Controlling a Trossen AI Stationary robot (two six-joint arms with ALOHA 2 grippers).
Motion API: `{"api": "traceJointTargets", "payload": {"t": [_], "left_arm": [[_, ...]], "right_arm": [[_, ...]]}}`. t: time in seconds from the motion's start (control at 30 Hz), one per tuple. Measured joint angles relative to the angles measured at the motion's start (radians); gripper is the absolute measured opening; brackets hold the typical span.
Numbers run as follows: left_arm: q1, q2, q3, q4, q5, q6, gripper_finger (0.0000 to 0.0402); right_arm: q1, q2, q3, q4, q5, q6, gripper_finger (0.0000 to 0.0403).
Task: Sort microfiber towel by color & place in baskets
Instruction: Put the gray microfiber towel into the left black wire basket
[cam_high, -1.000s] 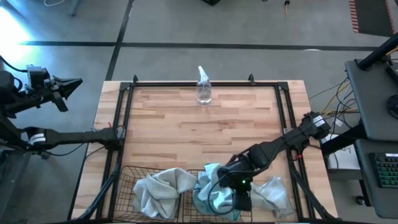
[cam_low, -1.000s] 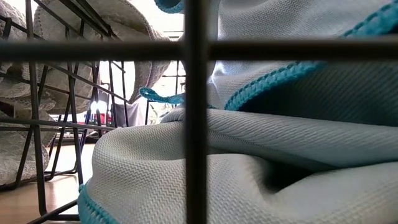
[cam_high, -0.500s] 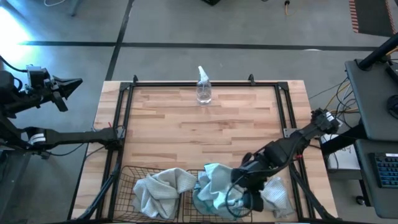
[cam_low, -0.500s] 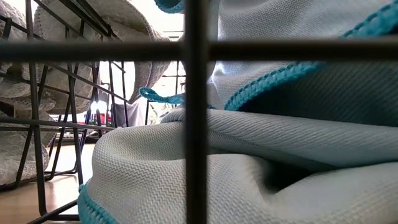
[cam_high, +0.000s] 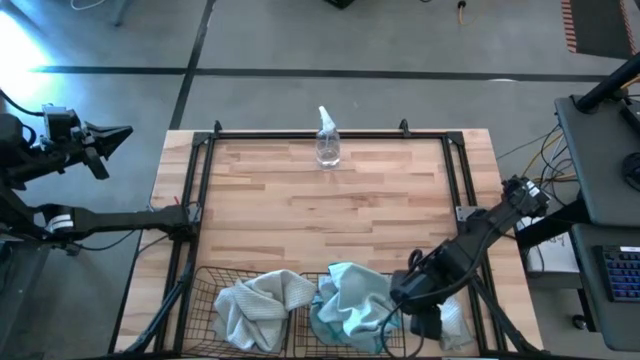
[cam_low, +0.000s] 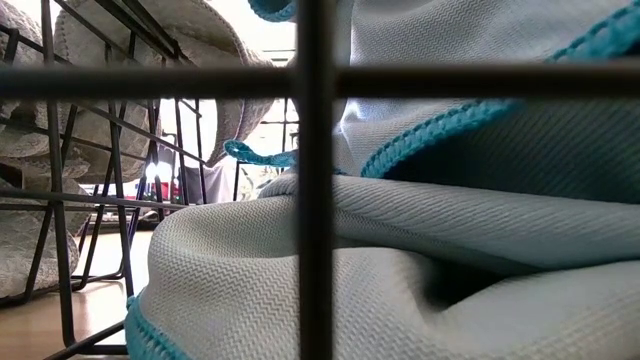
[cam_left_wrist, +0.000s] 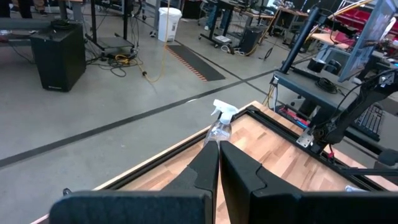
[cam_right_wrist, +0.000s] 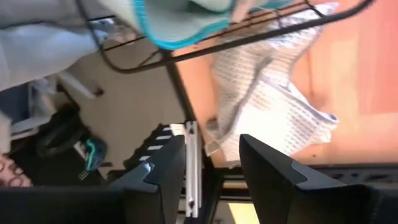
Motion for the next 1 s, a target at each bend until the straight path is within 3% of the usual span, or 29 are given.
{"api": "traceJointTargets", "payload": {"t": [0.33, 1.0], "left_arm": [[0.0, 0.0, 0.0, 0.0, 0.0, 0.0, 0.0], [0.0, 0.0, 0.0, -0.086, 0.003, -0.027, 0.0]], "right_arm": [[0.065, 0.001, -0.095, 0.013, 0.013, 0.059, 0.0157], [0.201, -0.002, -0.371, 0.34, 0.045, 0.219, 0.016]]}}
